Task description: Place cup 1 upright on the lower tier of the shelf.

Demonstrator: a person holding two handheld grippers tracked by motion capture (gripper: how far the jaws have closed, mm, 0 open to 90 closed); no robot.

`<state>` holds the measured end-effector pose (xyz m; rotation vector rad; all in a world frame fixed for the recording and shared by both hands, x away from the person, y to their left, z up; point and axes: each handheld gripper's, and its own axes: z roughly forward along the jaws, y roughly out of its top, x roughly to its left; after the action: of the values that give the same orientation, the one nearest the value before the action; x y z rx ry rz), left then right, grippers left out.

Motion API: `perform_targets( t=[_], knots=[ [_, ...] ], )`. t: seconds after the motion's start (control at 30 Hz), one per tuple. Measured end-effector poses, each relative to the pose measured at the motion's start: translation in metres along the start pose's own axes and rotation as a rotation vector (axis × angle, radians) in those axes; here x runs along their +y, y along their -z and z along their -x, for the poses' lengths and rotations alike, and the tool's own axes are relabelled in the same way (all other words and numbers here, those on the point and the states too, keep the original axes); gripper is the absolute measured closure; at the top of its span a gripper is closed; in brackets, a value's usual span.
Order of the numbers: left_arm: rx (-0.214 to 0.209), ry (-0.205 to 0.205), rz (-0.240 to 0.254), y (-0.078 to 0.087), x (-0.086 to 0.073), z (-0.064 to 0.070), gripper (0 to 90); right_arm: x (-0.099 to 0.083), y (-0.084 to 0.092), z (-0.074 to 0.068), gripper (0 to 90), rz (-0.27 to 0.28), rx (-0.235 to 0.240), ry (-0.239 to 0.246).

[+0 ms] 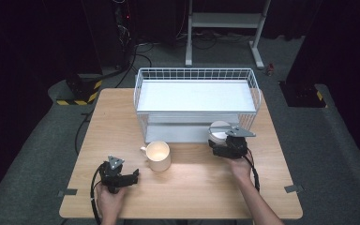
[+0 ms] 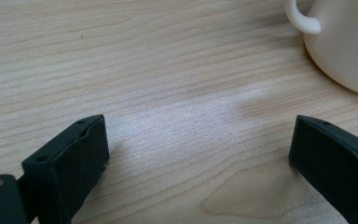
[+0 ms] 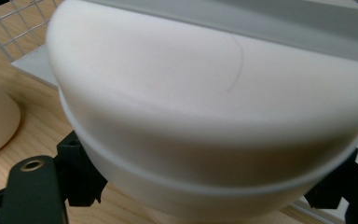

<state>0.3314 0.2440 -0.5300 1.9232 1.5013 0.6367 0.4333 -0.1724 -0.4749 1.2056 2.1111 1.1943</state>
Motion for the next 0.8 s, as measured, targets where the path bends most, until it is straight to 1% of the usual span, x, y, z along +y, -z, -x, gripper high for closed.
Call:
perform_targets(
  t=[0.07,0.17,0.3,0.33,0.37,0.6,0.67,0.7,0.73,0.8],
  knots=[
    [0.002,0.0,0.0,0.0,0.0,0.0,5.1,0.002,-0.003,0.001,18.1,-0.003,-0.007,-0.018],
    [0.002,0.002,0.001,0.0,0.0,0.0,5.4,0.003,-0.006,0.003,18.1,0.002,-0.012,-0.01],
    [0.004,0.001,0.001,0.0,0.0,0.0,5.6,0.001,-0.01,0.006,18.1,-0.008,-0.022,-0.018],
    [0.004,0.002,0.002,0.0,0.0,0.0,5.6,0.001,-0.01,0.006,18.1,-0.006,-0.022,-0.035],
    [0.003,0.005,0.002,0.0,0.0,0.0,5.7,0.001,-0.011,0.008,18.2,0.002,-0.031,-0.028],
    [0.006,0.005,0.002,0.0,0.0,0.001,6.1,0.001,-0.015,0.01,18.2,0.01,-0.03,-0.038],
    [0.007,0.006,0.003,0.0,0.0,0.001,6.1,0.002,-0.016,0.011,18.2,0.009,-0.03,-0.03],
    [0.007,0.004,0.002,0.001,0.0,0.001,6.1,0.003,-0.017,0.011,18.2,0.003,-0.035,-0.038],
    [0.009,0.005,0.002,0.001,0.0,0.001,6.2,0.004,-0.018,0.011,18.2,0.0,-0.04,-0.034],
    [0.009,0.007,0.004,0.001,0.0,0.001,6.3,0.005,-0.02,0.012,18.3,0.007,-0.041,-0.048]
  ],
)
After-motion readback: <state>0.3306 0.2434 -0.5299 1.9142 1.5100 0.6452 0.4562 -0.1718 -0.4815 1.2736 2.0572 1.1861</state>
